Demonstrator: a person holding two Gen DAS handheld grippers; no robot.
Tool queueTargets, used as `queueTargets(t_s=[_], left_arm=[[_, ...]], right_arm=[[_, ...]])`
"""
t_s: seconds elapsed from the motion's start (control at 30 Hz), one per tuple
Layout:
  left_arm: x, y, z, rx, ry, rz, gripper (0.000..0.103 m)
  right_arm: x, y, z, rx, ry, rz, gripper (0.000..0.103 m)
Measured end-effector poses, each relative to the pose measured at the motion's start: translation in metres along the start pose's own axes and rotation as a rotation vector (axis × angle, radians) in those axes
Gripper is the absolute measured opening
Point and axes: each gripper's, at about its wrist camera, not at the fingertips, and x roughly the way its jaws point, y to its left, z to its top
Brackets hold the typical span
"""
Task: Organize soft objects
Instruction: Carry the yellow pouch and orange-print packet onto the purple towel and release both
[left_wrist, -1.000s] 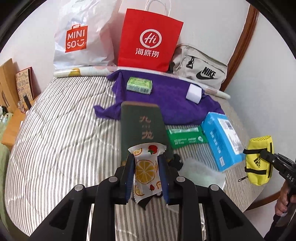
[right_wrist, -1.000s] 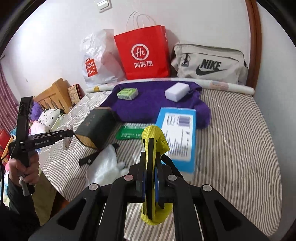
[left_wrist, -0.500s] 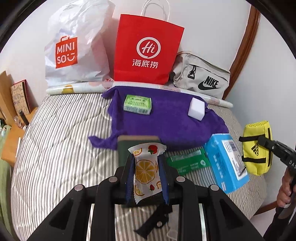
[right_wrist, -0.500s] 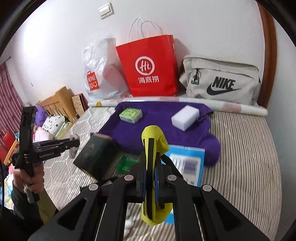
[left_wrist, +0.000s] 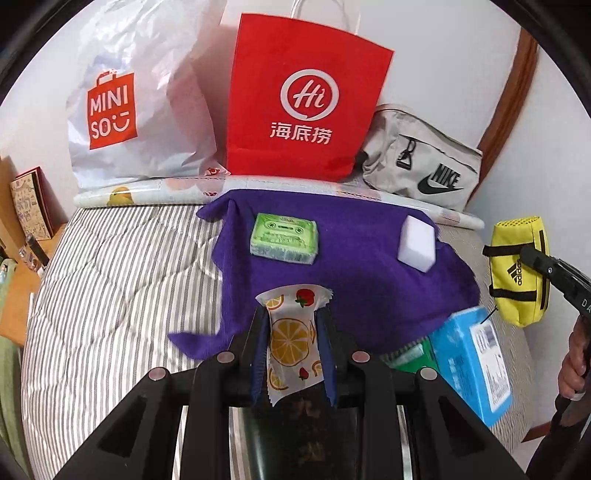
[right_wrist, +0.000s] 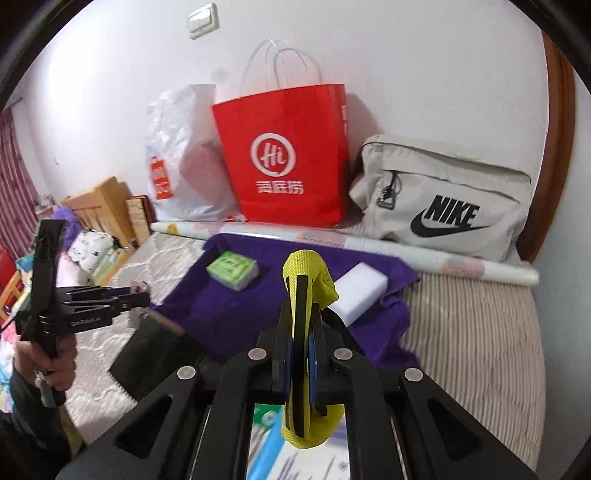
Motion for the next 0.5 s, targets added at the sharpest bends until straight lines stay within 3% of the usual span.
queueTargets(t_s=[0.37, 0.5], left_arm=[[0.049, 0.013, 0.029, -0.022, 0.071, 0.009, 0.025], [0.067, 0.013, 0.035, -0.019, 0.101, 0.023, 0.025]], right_arm=[[0.067, -0.025, 0.012, -0.02, 0.062, -0.149, 0.007], [0.087, -0.028, 0.007, -0.013, 0.108, -0.148, 0.007]])
